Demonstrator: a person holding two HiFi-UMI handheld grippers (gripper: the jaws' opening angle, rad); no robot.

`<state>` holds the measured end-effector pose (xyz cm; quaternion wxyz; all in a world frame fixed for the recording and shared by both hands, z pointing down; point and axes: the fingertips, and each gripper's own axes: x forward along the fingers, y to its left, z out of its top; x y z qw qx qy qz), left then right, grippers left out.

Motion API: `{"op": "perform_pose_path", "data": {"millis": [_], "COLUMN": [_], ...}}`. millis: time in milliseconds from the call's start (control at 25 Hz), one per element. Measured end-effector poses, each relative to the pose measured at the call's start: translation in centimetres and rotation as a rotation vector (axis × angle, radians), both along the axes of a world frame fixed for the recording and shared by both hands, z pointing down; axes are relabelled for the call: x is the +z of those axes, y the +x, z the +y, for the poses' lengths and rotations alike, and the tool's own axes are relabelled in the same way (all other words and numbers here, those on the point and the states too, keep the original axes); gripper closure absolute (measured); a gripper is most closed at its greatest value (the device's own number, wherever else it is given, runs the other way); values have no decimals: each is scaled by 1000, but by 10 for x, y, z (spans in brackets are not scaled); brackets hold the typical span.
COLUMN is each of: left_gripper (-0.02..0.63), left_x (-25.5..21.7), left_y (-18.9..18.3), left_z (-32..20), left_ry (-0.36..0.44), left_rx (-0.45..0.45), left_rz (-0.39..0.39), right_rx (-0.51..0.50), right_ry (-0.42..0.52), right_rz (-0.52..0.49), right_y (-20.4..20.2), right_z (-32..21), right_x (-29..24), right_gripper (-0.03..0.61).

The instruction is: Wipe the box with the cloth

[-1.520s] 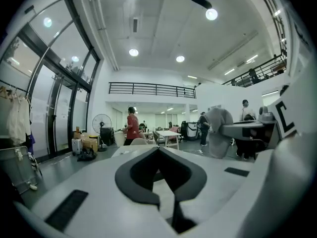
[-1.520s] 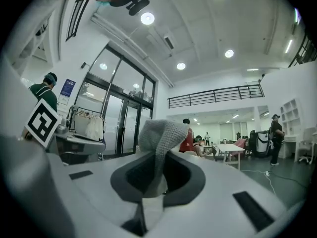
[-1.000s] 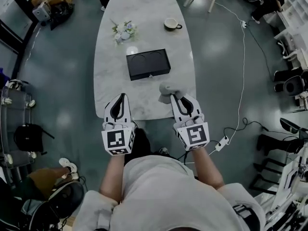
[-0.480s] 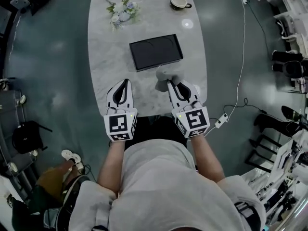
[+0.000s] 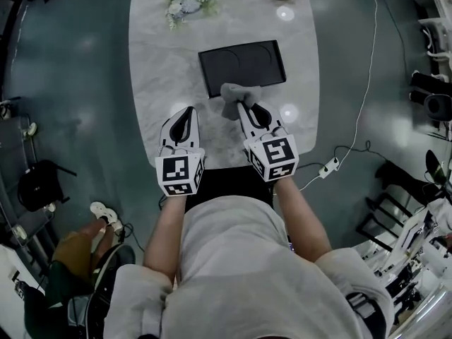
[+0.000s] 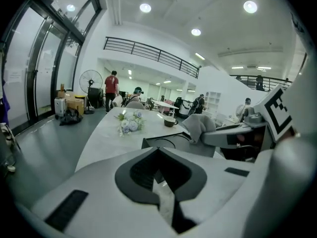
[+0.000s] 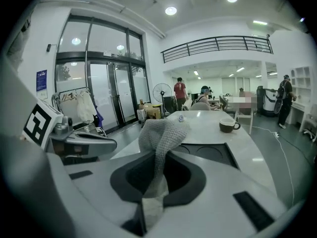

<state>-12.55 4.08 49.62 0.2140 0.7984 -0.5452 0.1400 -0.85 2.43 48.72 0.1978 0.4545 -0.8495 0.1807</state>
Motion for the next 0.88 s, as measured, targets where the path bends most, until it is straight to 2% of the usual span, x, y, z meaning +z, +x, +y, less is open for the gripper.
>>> {"op": "perform_pose_path", "data": {"millis": [320,520,680,880], "left_gripper": [591,591,591,591], "left_x": [42,55,65,67], "left_y": [-13,-16,-19,-24], "left_z": [-9,-8,-7,-15], "left_ry": [-89,-129,-169,-175], "left_rx": [-83,-108,-117,-127], "left_rz": [-10,-14,-16,-11], "right_rx": [-70,-101,-145,-162], "right_ry": [-90,-110,-124,-123], "right_rz": [11,33,108,127], "right_y": [-22,-38,-47,-51], "right_z": [-19,-28,-32,-38], "right_x": [49,68,89,95], "right_gripper": [532,531,531,532]}}
